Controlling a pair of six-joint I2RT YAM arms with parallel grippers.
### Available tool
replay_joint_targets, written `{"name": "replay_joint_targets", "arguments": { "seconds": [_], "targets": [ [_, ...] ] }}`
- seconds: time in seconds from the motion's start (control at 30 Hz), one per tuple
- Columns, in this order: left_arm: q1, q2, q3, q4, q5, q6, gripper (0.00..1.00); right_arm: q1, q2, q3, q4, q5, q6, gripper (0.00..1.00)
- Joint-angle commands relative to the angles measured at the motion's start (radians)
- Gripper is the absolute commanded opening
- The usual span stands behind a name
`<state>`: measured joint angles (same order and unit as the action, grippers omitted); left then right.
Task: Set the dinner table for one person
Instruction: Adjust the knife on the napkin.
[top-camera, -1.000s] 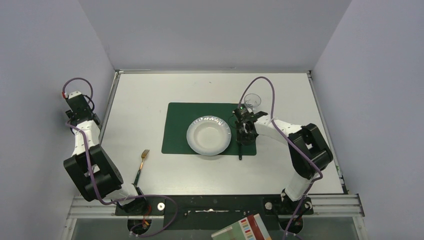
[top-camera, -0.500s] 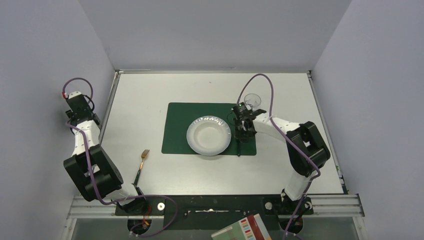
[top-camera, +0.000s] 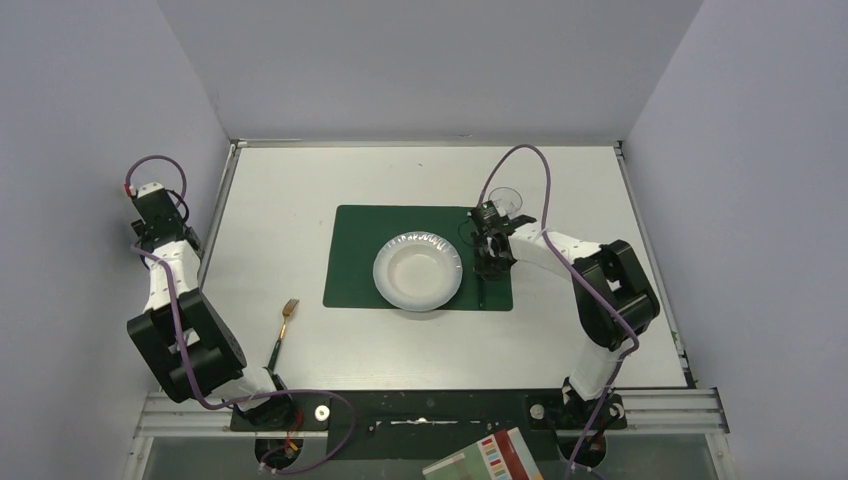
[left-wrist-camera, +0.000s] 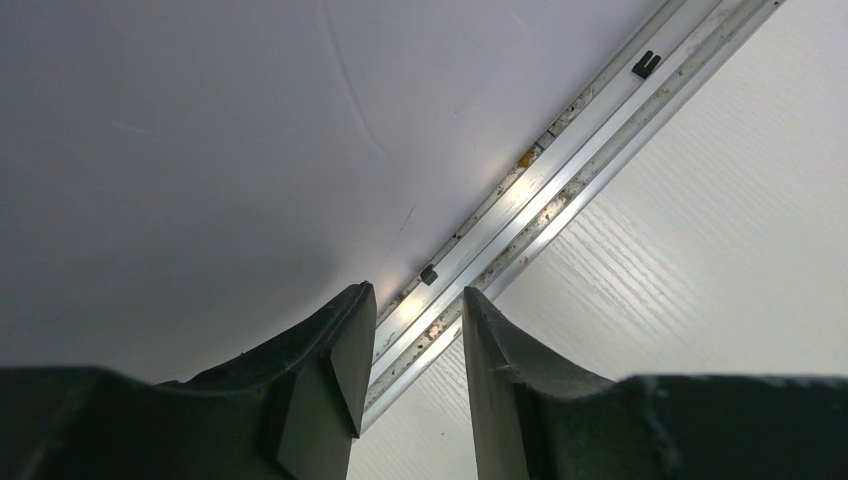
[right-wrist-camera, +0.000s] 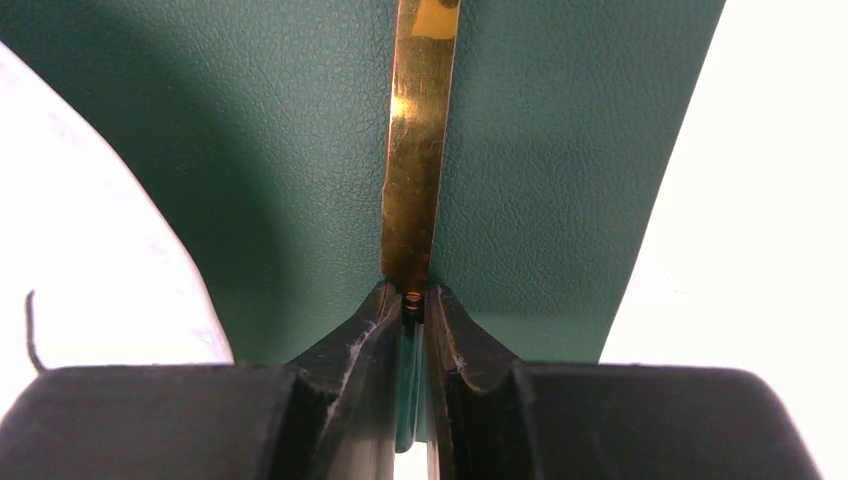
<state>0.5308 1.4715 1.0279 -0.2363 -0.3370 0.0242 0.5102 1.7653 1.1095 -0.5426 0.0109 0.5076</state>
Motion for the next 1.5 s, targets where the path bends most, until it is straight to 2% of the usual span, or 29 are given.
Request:
{"name": "replay_joint_targets", "arguments": {
  "seconds": [0.0, 1.37, 1.47],
  "targets": [
    [-0.003, 0.001, 0.041, 0.03, -0.01, 0.009, 0.37, -0.005, 0.009, 0.041, 0.026, 0.016, -0.014, 0.0],
    [-0.004, -0.001, 0.043, 0.023, -0.001, 0.013, 0.37, -0.005, 0.0, 0.038, -0.015, -0.005, 0.019, 0.0],
    [-0.005, 0.0, 0.043, 0.024, -0.001, 0.013, 0.37, -0.006, -0.008, 0.038, -0.011, -0.012, 0.017, 0.06]
  ]
}}
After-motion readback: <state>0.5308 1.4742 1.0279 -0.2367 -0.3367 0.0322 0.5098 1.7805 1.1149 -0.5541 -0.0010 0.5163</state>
